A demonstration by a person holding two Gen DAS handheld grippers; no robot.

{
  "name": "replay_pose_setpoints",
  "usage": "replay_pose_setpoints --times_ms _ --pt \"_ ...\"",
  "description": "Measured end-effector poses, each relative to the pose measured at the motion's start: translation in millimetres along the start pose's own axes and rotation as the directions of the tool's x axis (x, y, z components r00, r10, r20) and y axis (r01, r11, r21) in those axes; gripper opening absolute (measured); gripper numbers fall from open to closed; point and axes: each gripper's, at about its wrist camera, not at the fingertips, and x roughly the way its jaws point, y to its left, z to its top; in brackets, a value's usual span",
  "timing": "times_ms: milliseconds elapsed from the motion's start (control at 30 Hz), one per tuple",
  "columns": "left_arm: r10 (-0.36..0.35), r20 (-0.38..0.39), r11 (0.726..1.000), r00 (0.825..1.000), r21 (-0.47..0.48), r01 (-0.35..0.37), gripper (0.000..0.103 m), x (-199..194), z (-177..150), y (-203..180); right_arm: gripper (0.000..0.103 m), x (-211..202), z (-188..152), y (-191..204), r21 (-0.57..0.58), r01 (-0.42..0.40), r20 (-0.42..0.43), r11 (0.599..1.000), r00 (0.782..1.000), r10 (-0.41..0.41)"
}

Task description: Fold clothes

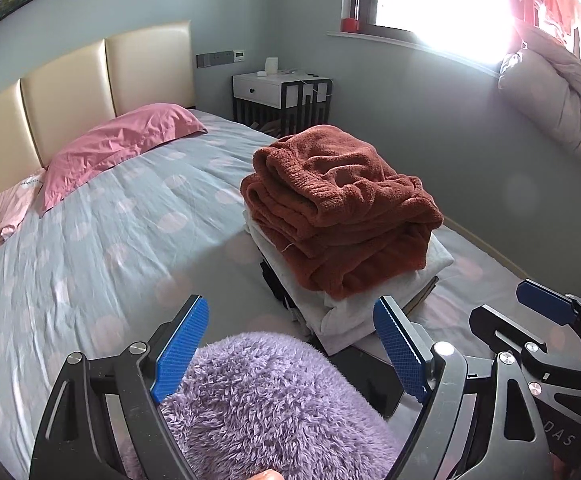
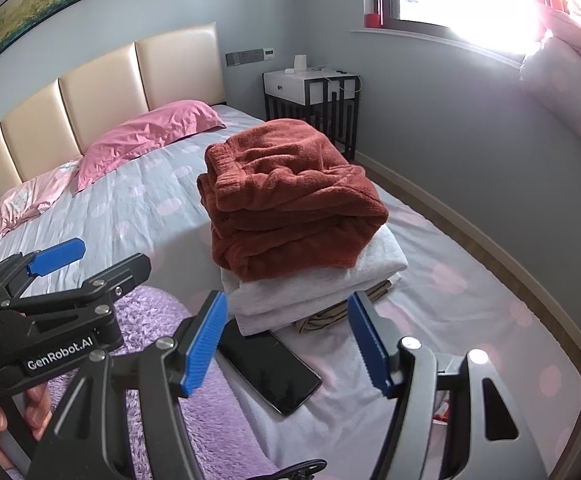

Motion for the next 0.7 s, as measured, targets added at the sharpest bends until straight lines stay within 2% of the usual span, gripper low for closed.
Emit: replay_pose_setpoints --times_ms 700 --pt "-0.003 -0.007 1.0 1.0 -0.009 0.003 0.086 1.3 -2.1 4.3 0.062 3.3 -2.5 6.8 -0.003 -0.011 -0.019 1.0 1.0 0.011"
